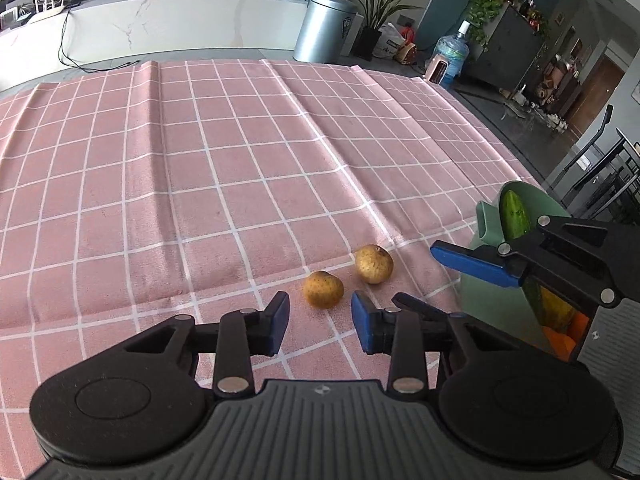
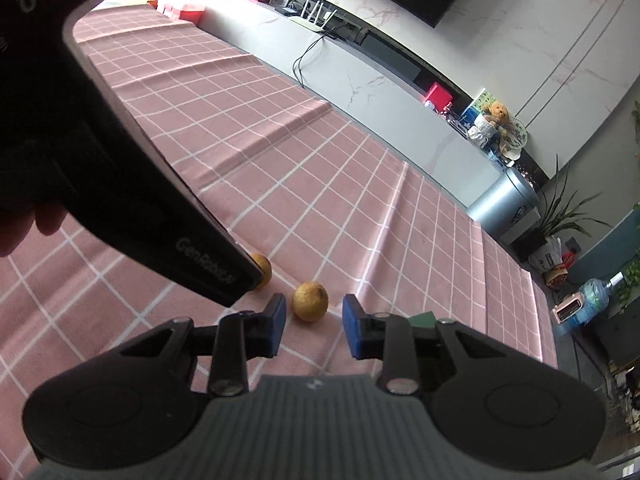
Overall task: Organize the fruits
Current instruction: 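Grasp a small brown fruit with the left tool while the right tool grasps the other brown fruit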
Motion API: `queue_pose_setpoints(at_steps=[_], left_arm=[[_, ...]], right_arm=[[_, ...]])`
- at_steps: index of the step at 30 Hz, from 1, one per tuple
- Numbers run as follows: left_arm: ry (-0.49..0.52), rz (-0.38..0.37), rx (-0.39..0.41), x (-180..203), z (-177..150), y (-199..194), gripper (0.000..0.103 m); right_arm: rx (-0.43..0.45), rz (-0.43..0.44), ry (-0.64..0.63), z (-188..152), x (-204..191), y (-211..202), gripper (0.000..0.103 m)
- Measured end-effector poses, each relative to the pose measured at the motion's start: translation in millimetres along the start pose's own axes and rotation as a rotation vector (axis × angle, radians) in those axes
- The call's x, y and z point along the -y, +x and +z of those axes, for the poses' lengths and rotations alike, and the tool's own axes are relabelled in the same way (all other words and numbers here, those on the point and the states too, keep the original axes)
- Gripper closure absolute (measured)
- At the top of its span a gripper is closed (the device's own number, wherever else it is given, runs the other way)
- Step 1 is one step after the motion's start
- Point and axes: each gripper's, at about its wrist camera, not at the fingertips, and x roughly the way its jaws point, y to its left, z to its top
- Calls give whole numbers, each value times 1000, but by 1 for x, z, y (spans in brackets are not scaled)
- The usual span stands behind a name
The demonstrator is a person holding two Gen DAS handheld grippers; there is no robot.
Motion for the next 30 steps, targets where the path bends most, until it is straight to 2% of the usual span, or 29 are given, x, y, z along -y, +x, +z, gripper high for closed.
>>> queue_pose_setpoints(at_steps=[5,9,18,21,27,30], left_arm=[[-4,-10,-12,0,2,11,63],[-15,-21,-12,-1,4,15,76],[-49,27,27,-13,7,-6,76],[-97,42,30,-25,7,-15,76],[-143,45,35,-37,6,-20,76],[-141,32,37,-37,6,-20,76]], right_arm=[[-14,33,-26,-1,4,7,77],[-36,43,-39,1,1,9,77],[-100,26,-117,13,-10,19,78],[-135,30,-135,19,-9,26,78],[-183,66,-80,27,1,37,78],[-204,77,-58,28,2,42,84]])
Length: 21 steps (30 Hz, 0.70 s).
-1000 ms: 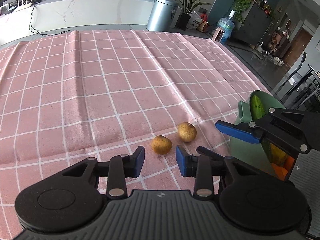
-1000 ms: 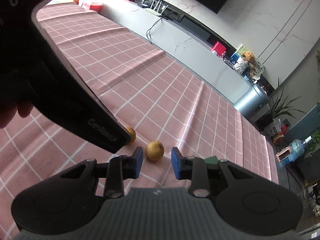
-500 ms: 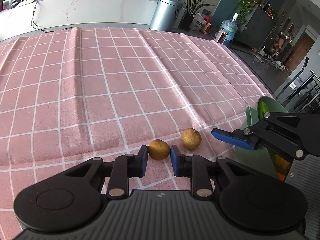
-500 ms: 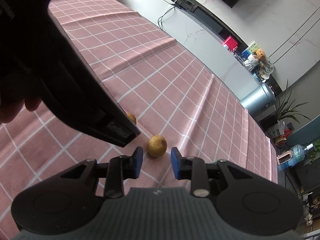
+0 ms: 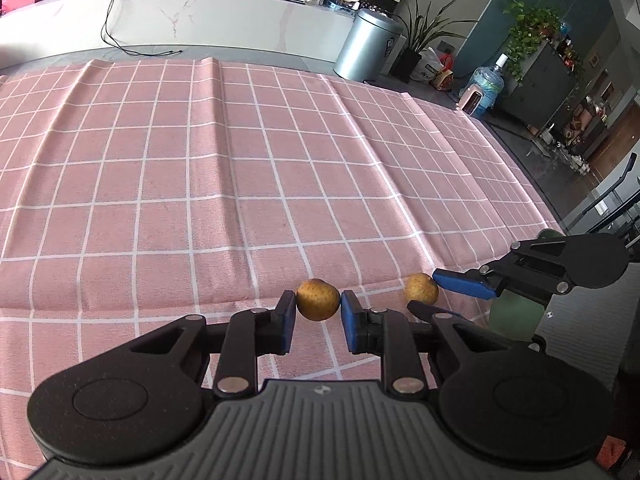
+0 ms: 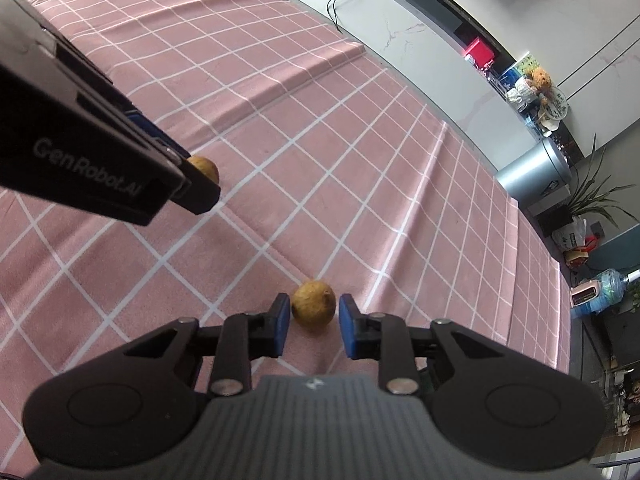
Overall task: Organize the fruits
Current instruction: 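Grasp a small brown fruit with the left tool while the right tool grasps the other brown fruit, then carry both brown fruits with the left and right tools into the colander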
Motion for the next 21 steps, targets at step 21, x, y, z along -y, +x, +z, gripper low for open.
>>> queue_pose_setpoints(at_steps=[21], left_arm=[[69,59,80,24,-10,-42,76]], right_arm=[[83,48,135,1,5,-50,84]])
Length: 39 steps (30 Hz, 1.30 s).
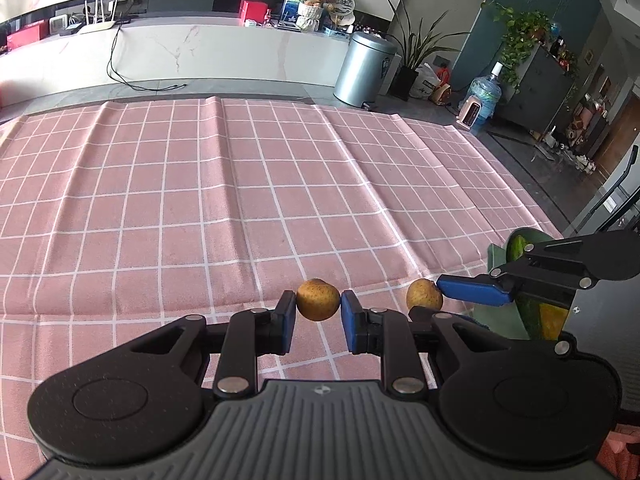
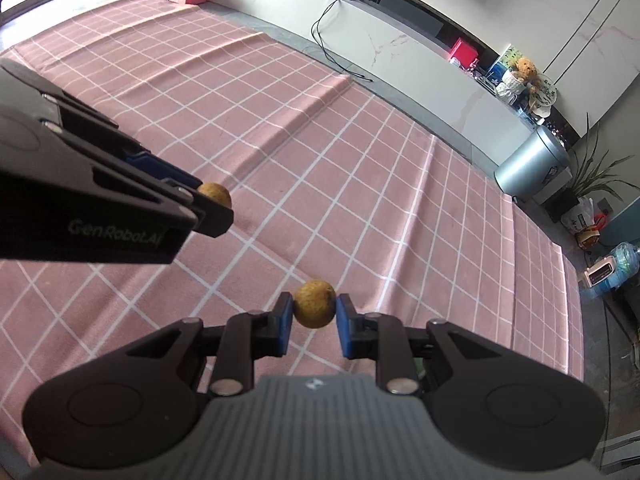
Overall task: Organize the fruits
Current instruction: 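Carry both brown fruits with the left and right tools into the colander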
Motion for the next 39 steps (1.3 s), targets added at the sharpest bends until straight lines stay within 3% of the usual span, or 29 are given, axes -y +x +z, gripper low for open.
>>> queue_pose_setpoints(at_steps=[8,15,20,27,39], left_arm=[[52,-24,2,28,-4,-22,76],[145,-128,-9,84,-7,-28,76],[210,-197,-29,126,-7,-17,76],[237,-290,-80,172,-2,19,76],[309,-271,-173,210,15,80,76]], right_arm=[[89,37,162,-22,4,-51,84],[132,44,358,-71,32,-90,84],[139,-8,462,-112,62,-110,84],[101,-75,558,-152,108,-108,84],[56,-92,535,-165,139,-75,84]])
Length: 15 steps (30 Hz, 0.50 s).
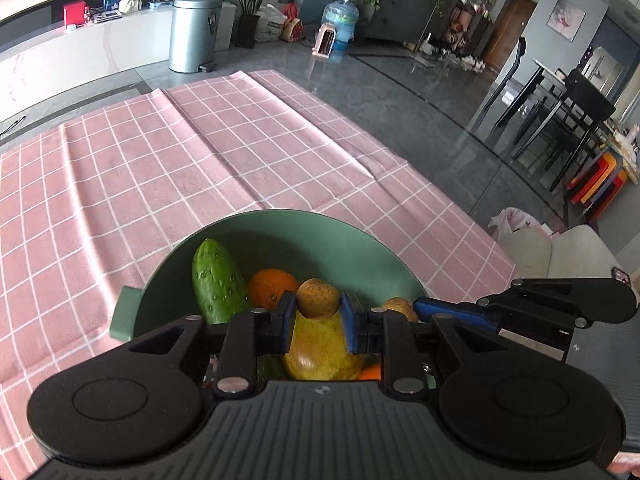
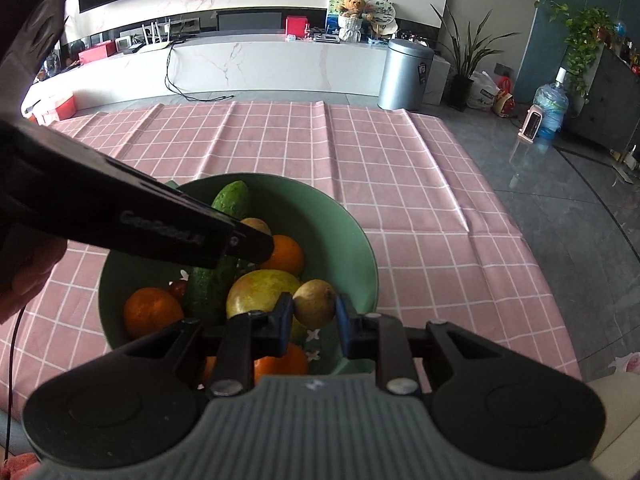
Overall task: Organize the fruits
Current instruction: 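Carry both brown fruits with the left and right tools into the colander, then open both tools to drop the brown fruits into the colander and withdraw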
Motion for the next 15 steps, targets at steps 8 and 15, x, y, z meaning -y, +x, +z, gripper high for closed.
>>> queue_pose_setpoints(at_steps=[8,15], left_arm=[[16,39,-44,-4,3,16,76],[6,38,-50,-5,2,21,76]], right_arm=[[-19,7,-31,1,1,19,84],[-31,8,-29,0,2,23,84]])
